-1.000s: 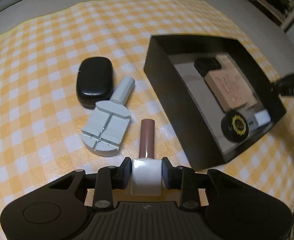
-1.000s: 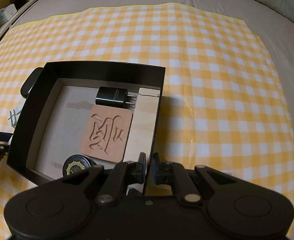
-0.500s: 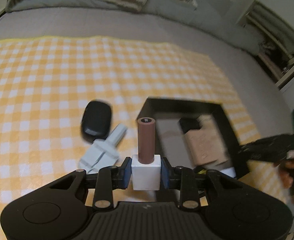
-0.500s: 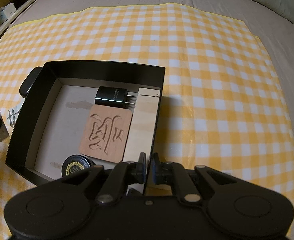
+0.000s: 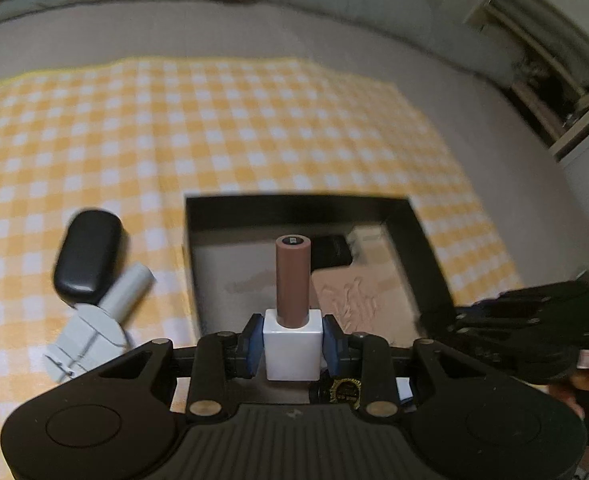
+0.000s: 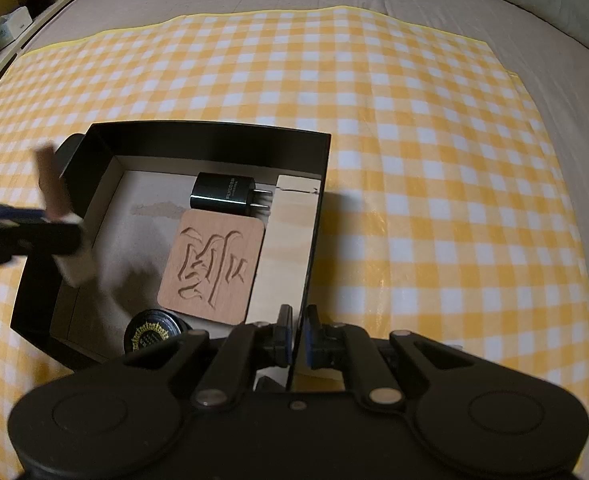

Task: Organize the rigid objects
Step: 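Carry the cylinder into the box beside the tile and open the left gripper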

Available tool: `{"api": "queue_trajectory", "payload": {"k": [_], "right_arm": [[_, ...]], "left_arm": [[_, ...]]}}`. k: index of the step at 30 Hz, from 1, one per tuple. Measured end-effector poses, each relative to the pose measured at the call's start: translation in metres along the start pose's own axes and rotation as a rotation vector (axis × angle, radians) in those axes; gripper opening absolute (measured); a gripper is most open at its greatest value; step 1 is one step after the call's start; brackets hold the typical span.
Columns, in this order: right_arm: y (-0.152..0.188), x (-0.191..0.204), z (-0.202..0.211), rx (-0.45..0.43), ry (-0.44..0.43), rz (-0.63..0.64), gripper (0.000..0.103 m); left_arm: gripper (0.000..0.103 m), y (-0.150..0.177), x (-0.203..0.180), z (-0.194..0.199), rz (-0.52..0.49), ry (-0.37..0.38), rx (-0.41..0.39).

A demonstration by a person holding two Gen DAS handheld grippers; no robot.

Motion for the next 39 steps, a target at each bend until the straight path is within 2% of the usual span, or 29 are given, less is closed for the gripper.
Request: {"api": "queue_trajectory", "payload": {"k": [3,7,15,20,32,39], "right_arm": [[0.0,0.0,0.001,0.0,-0.001,-0.001,0.007],[0.0,-0.001,-0.001,0.0,-0.006,-0.003,0.007],[0.0,-0.001,-0.001,0.001,-0.004,0.001,0.007],[0.0,0.0,0.0,0.001,-0.006,0.0,0.007],[0.001,0.0,-0.001,0.001,0.003,0.006,0.007],[0.0,-0.001,-0.001,0.001,0.003,0.005,0.007]], "left_arm": [[0.032,0.004,-0.003,-0.019,-0.017,-0.019,0.047],[0.032,0.004,-0.006,-0.035,-0.028,-0.038,0.069],[0.032,-0.002,-0.014,-0.041,-0.06,-0.06,0.082],[0.032,0.006,-0.018,-0.041,-0.117,-0.067,0.108],[0.032,-0.008,-0.016,-0.053,-0.054,-0.047,0.093],[0.032,-0.017,-0.013,-0.068,-0.057,-0.105,0.082]]}}
Point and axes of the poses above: each gripper's, at about its wrist camera, not at the fingertips, and z roughly against the way its jaws point, x to its left, y to its underside, the point moved 6 cm from there along -z, roughly the way its jaws point, and after that the axes turned 12 degrees about -z, right-handed, at the moved point
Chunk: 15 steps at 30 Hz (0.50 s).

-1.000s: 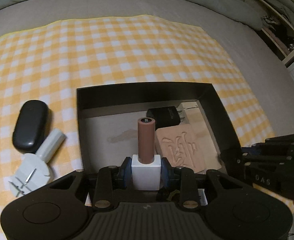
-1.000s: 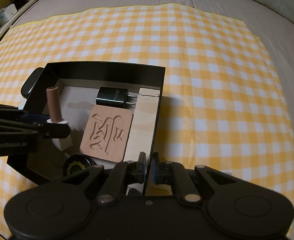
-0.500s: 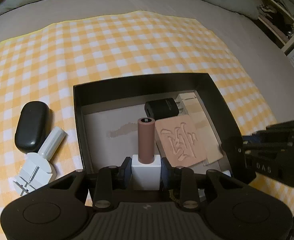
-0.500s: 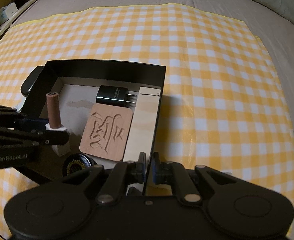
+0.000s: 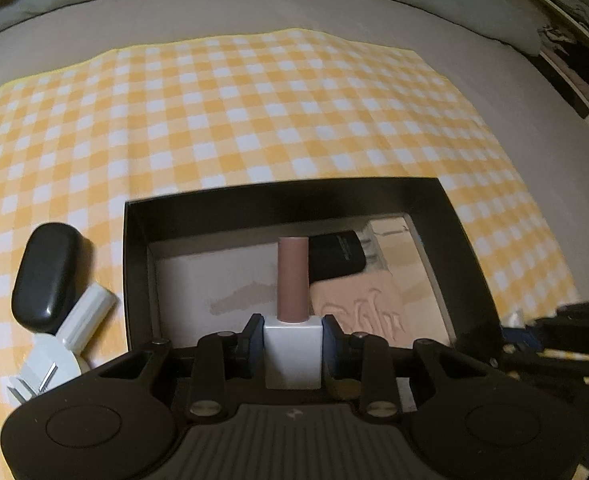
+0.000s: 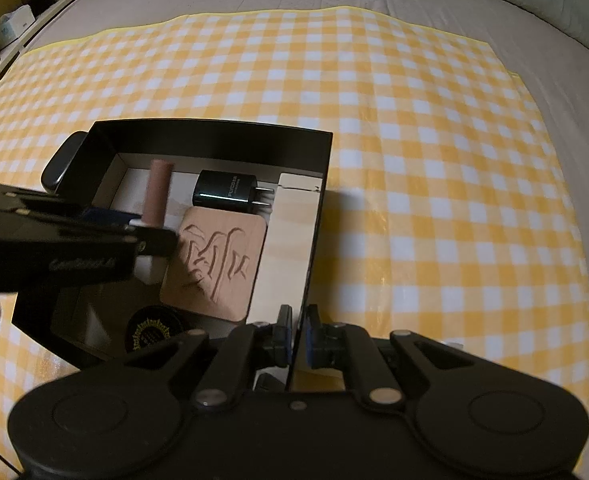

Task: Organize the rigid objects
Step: 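Carry the cylinder into the box beside the tile and open the left gripper, then move the left gripper to the black oval case and close on it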

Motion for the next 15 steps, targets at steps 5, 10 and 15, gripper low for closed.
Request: {"api": "queue_trajectory", "payload": {"k": [5,10,15], "right_arm": [[0.001,0.0,0.0,0.0,-0.004,-0.001,0.007],[0.002,0.001,0.0,0.002,-0.007,-0.002,0.007],[0.001,0.0,0.001,0.002,-0.008,-0.002,0.007]], "left_arm": [[0.06,-0.003,0.003,-0.005,0.035,0.019,-0.013],[0.065,-0.007,-0.006,0.008,-0.012,0.026,-0.049],[0.068,-0.006,-0.008,0.017,-0.009,0.038,-0.061]]}}
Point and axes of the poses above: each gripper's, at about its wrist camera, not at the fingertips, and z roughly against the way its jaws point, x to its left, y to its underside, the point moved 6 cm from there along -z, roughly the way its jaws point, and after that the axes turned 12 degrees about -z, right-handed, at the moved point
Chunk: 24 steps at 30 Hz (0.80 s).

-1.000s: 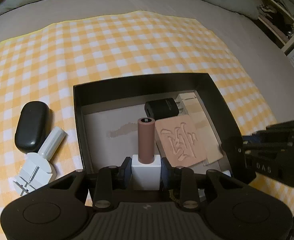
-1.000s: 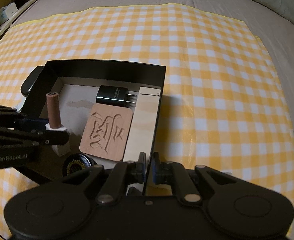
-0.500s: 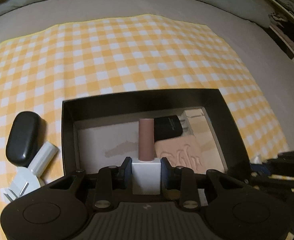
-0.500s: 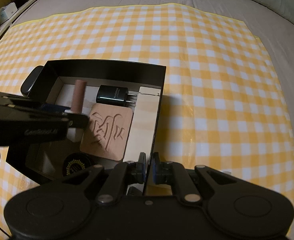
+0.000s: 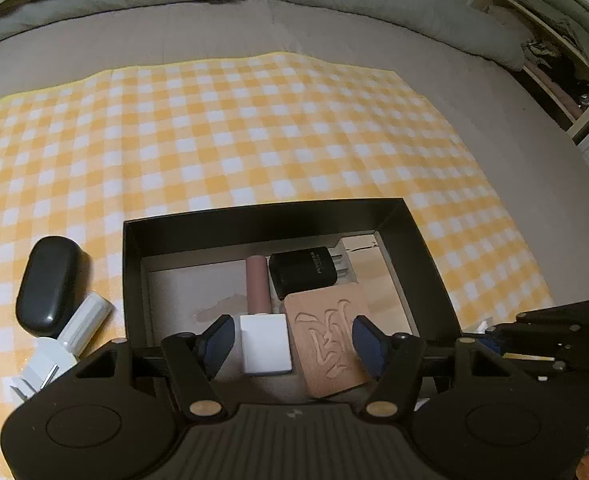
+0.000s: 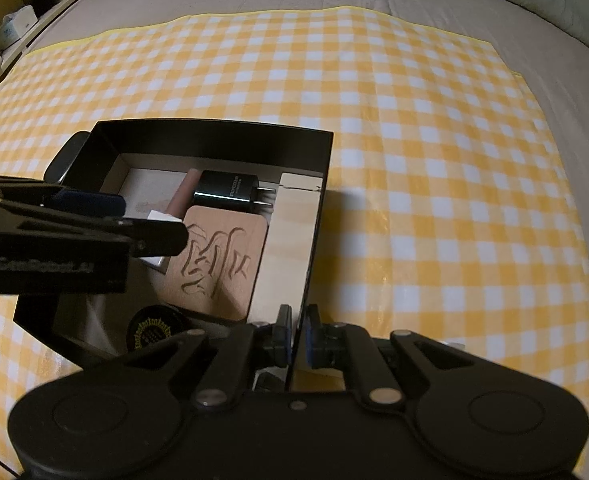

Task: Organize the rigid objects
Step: 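Move the left gripper to the black oval case and close on it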

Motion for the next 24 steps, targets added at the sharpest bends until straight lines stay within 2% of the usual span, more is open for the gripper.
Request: {"api": "queue_trajectory", "payload": {"k": [4,13,19,24], "right_arm": [[0.0,0.0,0.0,-0.001,0.0,0.0,0.007],[0.005,0.001,0.005,-0.008,0.003,0.017,0.007],[0.004,0.001,0.003,-0.008,0.004,0.019,0.007],[0.004,0.001,0.004,-0.009,0.005,0.023,0.007]], "left_arm": [[0.078,0.004,-0.001,0.01,-0.003,-0.003,-0.018],[0.093,0.012,-0.005,0.038,-0.031,-0.025,-0.062],[0.101,0.016,-0.002,0.06,-0.054,-0.045,-0.101],[0.103,0.017,0.003,0.089,-0.065,-0.062,-0.158]]}}
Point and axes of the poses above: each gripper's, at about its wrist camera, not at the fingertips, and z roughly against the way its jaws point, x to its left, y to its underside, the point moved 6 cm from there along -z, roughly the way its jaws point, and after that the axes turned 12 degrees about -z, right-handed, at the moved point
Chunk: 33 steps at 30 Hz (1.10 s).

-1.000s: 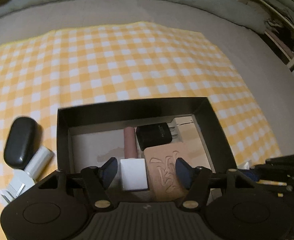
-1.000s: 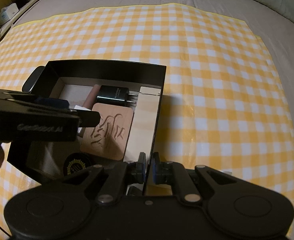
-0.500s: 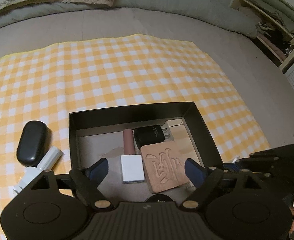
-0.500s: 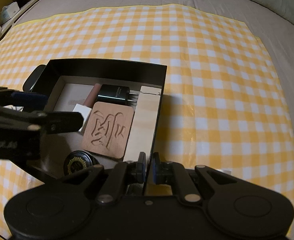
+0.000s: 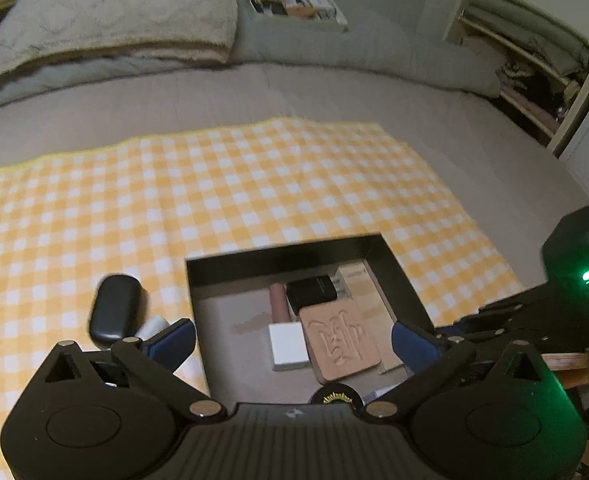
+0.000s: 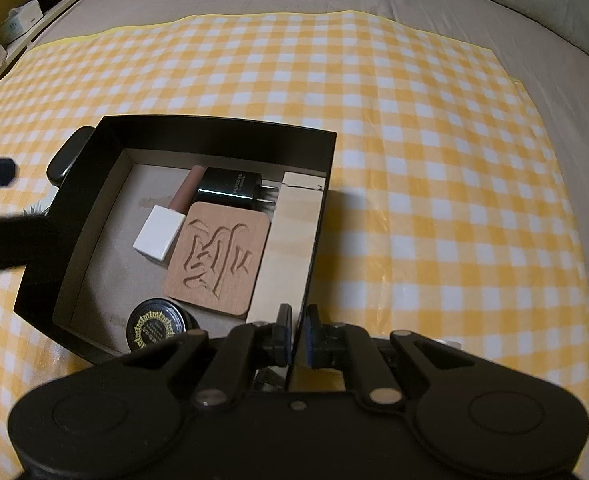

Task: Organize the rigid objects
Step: 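Move the left gripper to the black oval case and close on it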

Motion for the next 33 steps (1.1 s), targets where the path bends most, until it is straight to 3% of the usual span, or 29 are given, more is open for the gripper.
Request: {"api": "queue_trajectory", "payload": {"k": [9,16,20,29,32,33], "right_arm": [[0.0,0.0,0.002,-0.004,-0.001,0.001,0.007],[0.0,0.0,0.002,-0.004,0.001,0.005,0.007],[-0.002,0.0,0.004,-0.011,0.005,0.006,0.007],[-0.002,0.001,0.004,-0.016,0.007,0.011,0.007],[-0.003,0.0,0.005,-0.019,0.011,0.023,0.007],[-0.003,0.0,0.006,-0.02,0.011,0.025,0.007]], "left_arm": [[0.103,-0.004,0.031,0.041,0.021,-0.066,-0.095],[0.103,0.001,0.071,0.05,0.06,-0.114,-0.11],[0.103,0.008,0.101,0.044,0.098,-0.165,-0.096],[0.103,0.032,0.15,0.008,0.157,-0.24,0.016],[0.099,0.037,0.158,-0.006,0.152,-0.244,0.038],[0.093,0.038,0.16,-0.011,0.153,-0.241,0.048]]}}
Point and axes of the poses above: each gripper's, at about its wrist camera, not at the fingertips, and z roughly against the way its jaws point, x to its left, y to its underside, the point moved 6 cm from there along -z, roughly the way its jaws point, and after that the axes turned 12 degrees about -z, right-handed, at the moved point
